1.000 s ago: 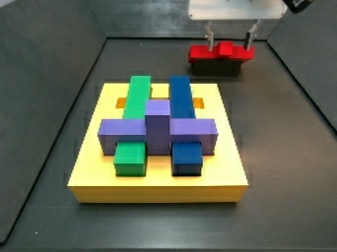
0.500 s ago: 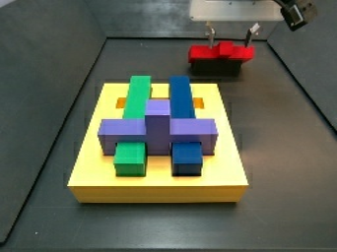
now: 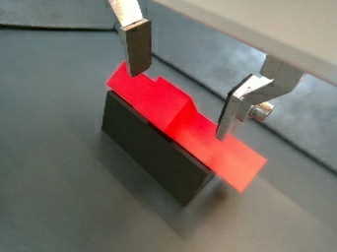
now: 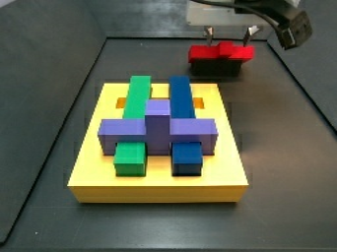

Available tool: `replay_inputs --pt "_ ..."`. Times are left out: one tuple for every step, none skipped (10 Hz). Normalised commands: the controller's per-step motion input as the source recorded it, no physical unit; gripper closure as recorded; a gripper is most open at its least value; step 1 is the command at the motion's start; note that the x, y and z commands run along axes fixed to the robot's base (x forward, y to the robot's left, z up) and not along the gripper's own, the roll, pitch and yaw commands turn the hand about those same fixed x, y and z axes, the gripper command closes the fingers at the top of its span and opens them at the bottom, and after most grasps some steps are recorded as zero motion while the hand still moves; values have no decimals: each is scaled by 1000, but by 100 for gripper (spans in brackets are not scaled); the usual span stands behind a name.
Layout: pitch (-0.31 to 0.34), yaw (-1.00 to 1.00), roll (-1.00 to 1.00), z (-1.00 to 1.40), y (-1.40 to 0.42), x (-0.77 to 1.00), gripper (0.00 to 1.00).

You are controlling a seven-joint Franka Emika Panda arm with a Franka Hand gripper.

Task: Pick up the red object. Move up. Place the red object on the fixture. Regrasp the red object. Move to above the board. Insert the red object.
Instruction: Regrasp the red object.

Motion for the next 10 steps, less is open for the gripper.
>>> replay_inputs --pt "0 0 1000 0 -323 0 0" --pt "0 0 1000 -54 -186 0 0" --pt "0 0 1000 -54 -23 0 0" --pt "0 14 1000 -31 0 -3 0" --pt "0 29 1000 -60 0 0 0" --pt "9 103 1000 -43 0 143 0" --pt "46 171 1000 -71 -109 300 0" --pt "0 254 963 -166 -86 146 0" --pt "0 251 774 -160 -37 69 0" --pt "0 251 657 -189 -34 86 0"
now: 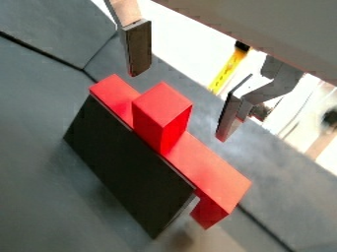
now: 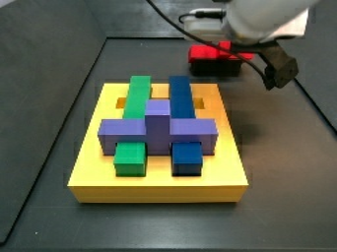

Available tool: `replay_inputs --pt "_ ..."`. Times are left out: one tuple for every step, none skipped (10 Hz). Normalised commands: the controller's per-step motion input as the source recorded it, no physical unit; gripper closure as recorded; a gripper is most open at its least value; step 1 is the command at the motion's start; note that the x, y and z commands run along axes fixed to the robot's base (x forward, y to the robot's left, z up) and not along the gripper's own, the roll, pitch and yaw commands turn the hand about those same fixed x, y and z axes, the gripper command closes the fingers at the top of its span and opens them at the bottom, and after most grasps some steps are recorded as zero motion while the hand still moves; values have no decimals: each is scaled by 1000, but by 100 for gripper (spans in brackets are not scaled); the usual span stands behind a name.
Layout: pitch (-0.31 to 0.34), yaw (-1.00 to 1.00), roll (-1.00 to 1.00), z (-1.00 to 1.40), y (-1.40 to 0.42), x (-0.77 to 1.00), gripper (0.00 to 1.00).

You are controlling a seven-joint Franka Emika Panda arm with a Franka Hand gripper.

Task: Pick up the red object. Move up. Place the red object on the fixture. Regrasp the red object. Move to above the board. Insert the red object.
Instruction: Regrasp the red object.

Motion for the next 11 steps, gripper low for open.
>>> replay_inputs --pt "0 254 286 -191 0 60 0" --pt "0 146 0 -23 0 0 0" --pt "0 0 -26 -11 0 0 0" --pt "-46 0 -309 -243 17 0 0" --pt "-69 54 -471 -289 0 0 0" --pt "-71 31 -346 -274 0 0 0" --pt "-11 29 -20 -131 0 0 0" --pt "0 31 171 0 0 0 0" --pt "54 0 323 0 0 37 0" --pt "57 0 394 -23 0 6 0" --pt "14 0 263 -91 0 0 0"
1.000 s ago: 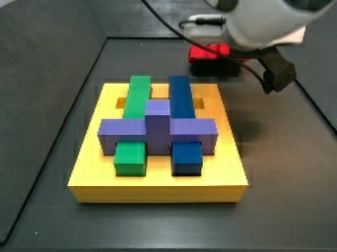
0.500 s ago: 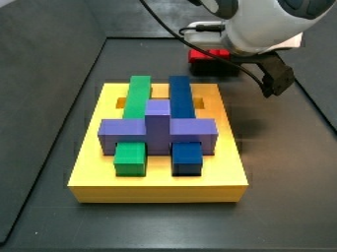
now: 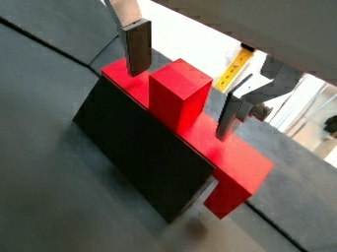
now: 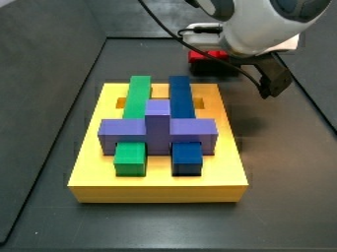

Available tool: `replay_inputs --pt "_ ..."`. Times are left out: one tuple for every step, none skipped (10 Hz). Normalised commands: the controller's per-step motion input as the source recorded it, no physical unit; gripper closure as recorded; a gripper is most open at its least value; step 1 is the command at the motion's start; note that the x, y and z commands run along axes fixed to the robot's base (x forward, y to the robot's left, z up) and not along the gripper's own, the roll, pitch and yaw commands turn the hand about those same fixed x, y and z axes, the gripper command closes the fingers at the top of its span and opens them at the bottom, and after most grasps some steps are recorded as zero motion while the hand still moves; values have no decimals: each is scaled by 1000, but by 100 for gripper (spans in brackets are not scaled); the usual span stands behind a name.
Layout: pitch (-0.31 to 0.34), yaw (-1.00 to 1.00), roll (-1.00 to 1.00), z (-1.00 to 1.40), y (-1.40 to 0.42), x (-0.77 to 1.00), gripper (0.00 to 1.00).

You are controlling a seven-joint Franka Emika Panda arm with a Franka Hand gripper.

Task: Pick up the red object. Move up. Place the red object on the fixture. Regrasp the red object. Move to above the board. Insert the red object.
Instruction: Regrasp the red object.

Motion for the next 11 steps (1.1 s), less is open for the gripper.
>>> replay_inputs --pt "0 0 57 -97 0 0 0" --pt "0 3 0 -60 0 0 0" --pt "0 0 14 0 -14 0 0" --pt "0 0 0 0 0 0 0" --pt "0 0 0 0 0 0 100" --pt "0 0 0 0 0 0 100" --pt "0 0 0 0 0 0 100" --pt "0 0 0 0 0 0 100" --pt "0 0 0 0 0 0 100" --pt "0 0 0 0 0 0 100" --pt "0 0 0 0 0 0 100"
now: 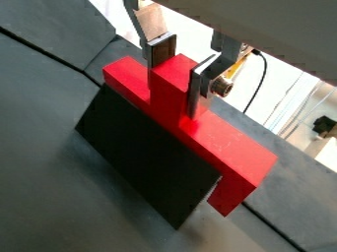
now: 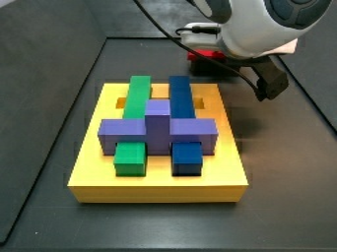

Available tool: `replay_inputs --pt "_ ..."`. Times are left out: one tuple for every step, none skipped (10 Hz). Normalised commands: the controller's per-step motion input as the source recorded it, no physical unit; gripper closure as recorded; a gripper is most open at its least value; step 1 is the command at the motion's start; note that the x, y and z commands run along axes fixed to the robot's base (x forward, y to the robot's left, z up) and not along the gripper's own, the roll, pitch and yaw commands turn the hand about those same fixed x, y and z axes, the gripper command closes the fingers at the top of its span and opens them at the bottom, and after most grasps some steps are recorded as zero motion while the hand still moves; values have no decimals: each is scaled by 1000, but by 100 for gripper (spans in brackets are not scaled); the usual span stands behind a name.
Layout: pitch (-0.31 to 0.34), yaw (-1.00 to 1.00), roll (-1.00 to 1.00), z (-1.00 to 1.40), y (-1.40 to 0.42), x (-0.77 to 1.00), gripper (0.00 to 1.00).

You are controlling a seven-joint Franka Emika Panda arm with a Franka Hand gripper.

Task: Pick up the red object. Move up. Place the red object on the fixture. Regrasp the red object. Move to above the board. Insert the red object.
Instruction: Regrasp the red object.

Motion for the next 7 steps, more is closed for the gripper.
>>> replay_inputs --pt "0 0 0 0 0 0 100" --pt "0 0 0 0 0 0 100" --pt "0 0 0 0 0 0 100" --pt "0 0 0 0 0 0 100" --pt "0 0 0 0 0 0 100" --pt "0 0 0 0 0 0 100" --pt "0 0 0 0 0 0 100"
